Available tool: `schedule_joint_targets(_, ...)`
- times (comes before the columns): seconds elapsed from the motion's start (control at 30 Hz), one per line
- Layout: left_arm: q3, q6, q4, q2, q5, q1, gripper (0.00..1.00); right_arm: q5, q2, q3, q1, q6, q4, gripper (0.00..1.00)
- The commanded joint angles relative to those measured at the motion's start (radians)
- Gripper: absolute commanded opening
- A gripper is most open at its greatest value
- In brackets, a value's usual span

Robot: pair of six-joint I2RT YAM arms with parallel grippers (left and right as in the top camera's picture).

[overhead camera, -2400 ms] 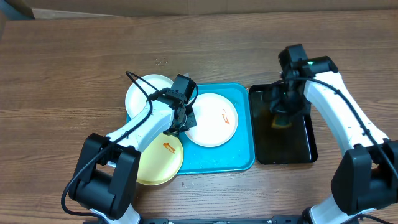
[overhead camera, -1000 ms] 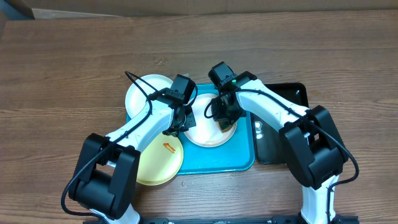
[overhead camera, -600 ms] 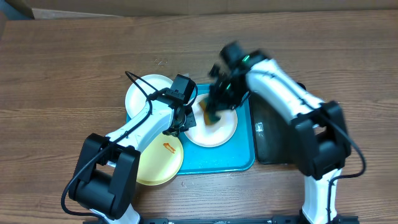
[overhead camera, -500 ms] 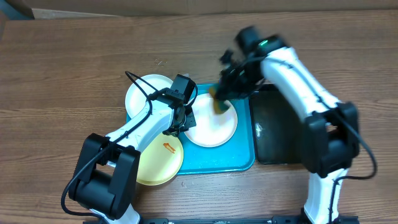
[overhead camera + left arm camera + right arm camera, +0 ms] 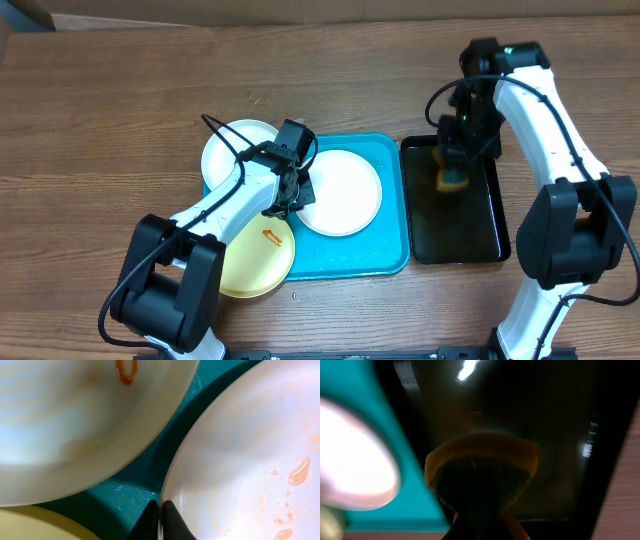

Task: Clean dirty plates on tray and stack at the side
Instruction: 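Return the sponge to the black tray with the right gripper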

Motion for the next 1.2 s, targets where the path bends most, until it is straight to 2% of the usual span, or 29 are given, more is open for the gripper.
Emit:
schedule_joint_targets(0.0,0.014,0.029,0.002,-0.021,-0.005,-0.002,0.06,0.157,-0.029,-0.086,0.005,0.074,0.04,0.04)
schedule_joint_targets(0.27,0.014,0.029,0.008,-0.021,-0.005,-0.002,0.09,0.176,-0.029,-0.311,0.005,0.074,0.248,0.04)
schedule_joint_targets(0.37,0.014,0.029,0.008,-0.021,-0.005,-0.002,0.09,0.175,-0.029,-0.344,0.005,0.074,0.29,0.05)
schedule_joint_targets(0.4,0.014,0.029,0.008,-0.021,-0.005,-0.002,0.09,0.175,-0.029,-0.347,0.005,0.074,0.294,0.15)
schedule_joint_targets(0.47,0.014,0.034,0.008,-0.021,-0.004,-0.002,0.11,0.175,-0.029,-0.345,0.005,0.074,0.293,0.57)
schedule_joint_targets(0.5,0.014,0.034,0.008,-0.021,-0.004,-0.002,0.12,0.175,-0.029,-0.34,0.005,0.074,0.29,0.67)
schedule_joint_targets(0.57,0.014,0.037,0.007,-0.021,-0.004,-0.002,0.13,0.175,-0.029,-0.323,-0.002,0.074,0.282,0.7)
schedule_joint_targets(0.9,0.014,0.037,0.0,-0.021,-0.005,-0.002,0.15,0.175,-0.028,-0.357,-0.019,0.089,0.38,0.63)
schedule_joint_targets(0.93,0.014,0.037,0.0,-0.021,-0.005,-0.002,0.15,0.174,-0.028,-0.363,-0.019,0.089,0.384,0.51)
schedule_joint_targets(1.0,0.014,0.037,0.0,-0.021,-0.006,-0.002,0.15,0.175,-0.028,-0.365,-0.019,0.088,0.384,0.04)
schedule_joint_targets(1.03,0.014,0.037,0.0,-0.021,-0.006,-0.002,0.15,0.175,-0.028,-0.364,-0.019,0.088,0.388,0.07)
schedule_joint_targets(1.07,0.014,0.037,0.0,-0.021,-0.006,-0.002,0.16,0.175,-0.028,-0.363,-0.019,0.089,0.391,0.43)
schedule_joint_targets(1.1,0.014,0.037,0.0,-0.021,-0.006,-0.002,0.16,0.175,-0.028,-0.363,-0.02,0.089,0.386,0.75)
schedule_joint_targets(1.13,0.014,0.037,0.0,-0.021,-0.006,-0.002,0.16,0.172,-0.028,-0.363,-0.02,0.089,0.368,0.89)
schedule_joint_targets(1.17,0.014,0.037,0.0,-0.021,-0.006,-0.002,0.17,0.166,-0.028,-0.363,-0.02,0.089,0.351,0.89)
